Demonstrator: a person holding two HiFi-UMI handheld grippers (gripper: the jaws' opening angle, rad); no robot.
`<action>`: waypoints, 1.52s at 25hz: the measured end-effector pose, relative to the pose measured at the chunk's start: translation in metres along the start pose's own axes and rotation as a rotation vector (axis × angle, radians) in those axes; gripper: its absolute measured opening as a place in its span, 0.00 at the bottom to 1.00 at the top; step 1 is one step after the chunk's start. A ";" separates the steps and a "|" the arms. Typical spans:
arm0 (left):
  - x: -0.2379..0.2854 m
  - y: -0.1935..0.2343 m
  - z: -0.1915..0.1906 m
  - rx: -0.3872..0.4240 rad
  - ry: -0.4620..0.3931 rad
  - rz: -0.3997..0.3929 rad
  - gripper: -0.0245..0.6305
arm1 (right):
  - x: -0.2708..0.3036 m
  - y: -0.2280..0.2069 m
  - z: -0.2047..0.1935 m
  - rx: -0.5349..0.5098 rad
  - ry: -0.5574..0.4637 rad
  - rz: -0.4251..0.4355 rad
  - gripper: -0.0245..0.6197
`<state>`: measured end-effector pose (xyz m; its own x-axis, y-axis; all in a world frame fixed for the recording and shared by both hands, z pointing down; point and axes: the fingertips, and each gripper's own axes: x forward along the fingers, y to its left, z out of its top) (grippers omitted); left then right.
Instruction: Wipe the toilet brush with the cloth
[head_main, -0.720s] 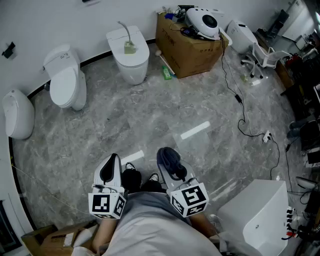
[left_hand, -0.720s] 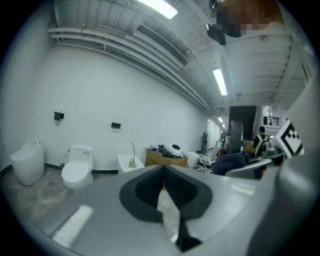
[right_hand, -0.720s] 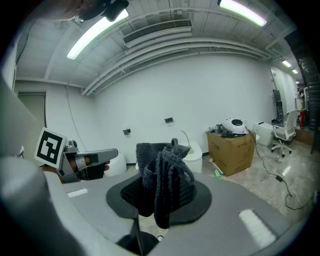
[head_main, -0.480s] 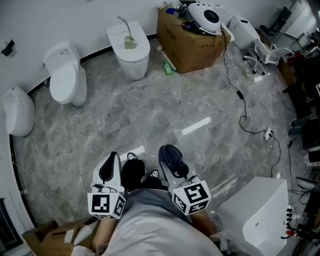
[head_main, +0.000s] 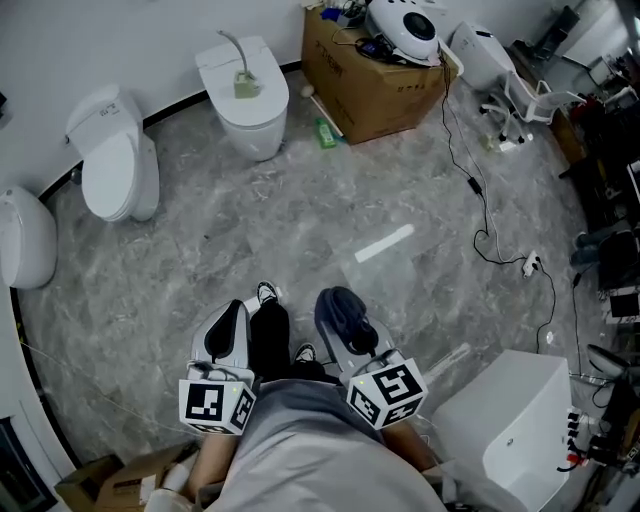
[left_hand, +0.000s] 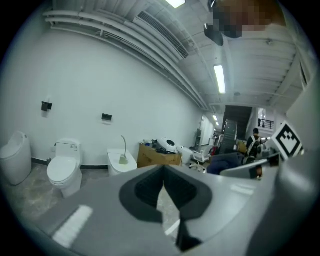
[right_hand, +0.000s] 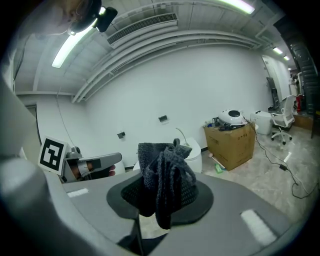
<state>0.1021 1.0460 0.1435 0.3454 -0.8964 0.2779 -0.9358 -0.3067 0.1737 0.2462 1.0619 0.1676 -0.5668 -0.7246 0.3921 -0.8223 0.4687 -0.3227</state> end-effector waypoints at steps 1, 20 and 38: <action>0.011 0.004 0.003 0.000 0.002 -0.011 0.04 | 0.010 -0.004 0.005 0.003 0.002 -0.003 0.18; 0.140 0.137 0.109 0.012 -0.070 -0.032 0.04 | 0.193 0.001 0.134 -0.048 -0.021 0.032 0.18; 0.221 0.190 0.119 -0.081 -0.045 -0.013 0.04 | 0.279 -0.049 0.181 -0.035 -0.061 -0.023 0.19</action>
<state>-0.0076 0.7514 0.1255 0.3525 -0.9065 0.2326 -0.9218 -0.2933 0.2536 0.1380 0.7455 0.1369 -0.5446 -0.7643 0.3455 -0.8369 0.4682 -0.2835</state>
